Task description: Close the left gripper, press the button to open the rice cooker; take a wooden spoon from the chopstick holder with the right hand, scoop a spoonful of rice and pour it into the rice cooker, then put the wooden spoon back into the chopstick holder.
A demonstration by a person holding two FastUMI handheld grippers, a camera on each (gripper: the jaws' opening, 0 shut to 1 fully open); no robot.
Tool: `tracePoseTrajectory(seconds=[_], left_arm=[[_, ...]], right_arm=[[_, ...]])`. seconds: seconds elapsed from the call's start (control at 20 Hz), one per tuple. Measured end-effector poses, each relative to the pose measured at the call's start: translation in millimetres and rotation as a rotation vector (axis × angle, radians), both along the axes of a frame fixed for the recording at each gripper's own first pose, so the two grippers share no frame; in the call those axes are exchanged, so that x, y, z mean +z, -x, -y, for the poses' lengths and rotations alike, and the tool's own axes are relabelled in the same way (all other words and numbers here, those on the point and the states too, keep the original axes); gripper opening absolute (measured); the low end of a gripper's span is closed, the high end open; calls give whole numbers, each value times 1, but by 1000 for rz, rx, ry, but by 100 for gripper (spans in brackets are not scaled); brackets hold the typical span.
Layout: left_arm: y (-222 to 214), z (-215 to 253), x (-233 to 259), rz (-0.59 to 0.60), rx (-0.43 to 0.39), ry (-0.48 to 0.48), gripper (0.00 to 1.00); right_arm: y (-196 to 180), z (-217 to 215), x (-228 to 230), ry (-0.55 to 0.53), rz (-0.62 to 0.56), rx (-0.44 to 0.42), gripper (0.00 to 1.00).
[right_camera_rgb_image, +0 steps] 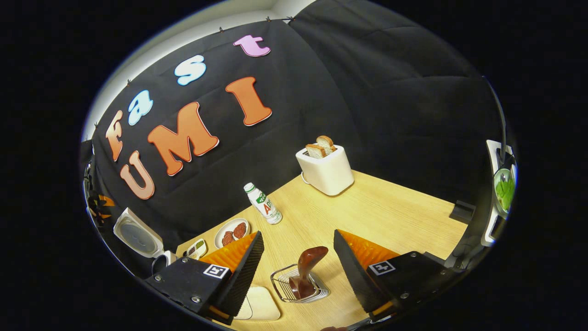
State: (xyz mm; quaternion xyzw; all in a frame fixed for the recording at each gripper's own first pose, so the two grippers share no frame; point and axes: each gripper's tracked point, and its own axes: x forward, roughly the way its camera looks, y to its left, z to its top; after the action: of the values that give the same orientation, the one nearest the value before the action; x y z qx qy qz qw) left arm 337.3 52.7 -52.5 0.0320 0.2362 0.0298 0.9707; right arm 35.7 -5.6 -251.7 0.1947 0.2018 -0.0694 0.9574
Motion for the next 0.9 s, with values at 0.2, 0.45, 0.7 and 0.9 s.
tracePoseTrajectory(seconds=[0.2, 0.45, 0.7, 0.9], left_arm=[[-10, -4, -42, -112, 21, 24, 100], [7, -10, -42, -92, 12, 1, 100], [49, -6, -49, -84, -7, 17, 100], [94, 2, -75, -110, -20, 36, 100]], right_arm=[[2, 2, 5, -5, -4, -12, 95], [7, -1, 8, 29, -32, 1, 95], [7, -4, 25, 119, -4, 37, 95], [6, -10, 37, 179, 12, 73, 95]])
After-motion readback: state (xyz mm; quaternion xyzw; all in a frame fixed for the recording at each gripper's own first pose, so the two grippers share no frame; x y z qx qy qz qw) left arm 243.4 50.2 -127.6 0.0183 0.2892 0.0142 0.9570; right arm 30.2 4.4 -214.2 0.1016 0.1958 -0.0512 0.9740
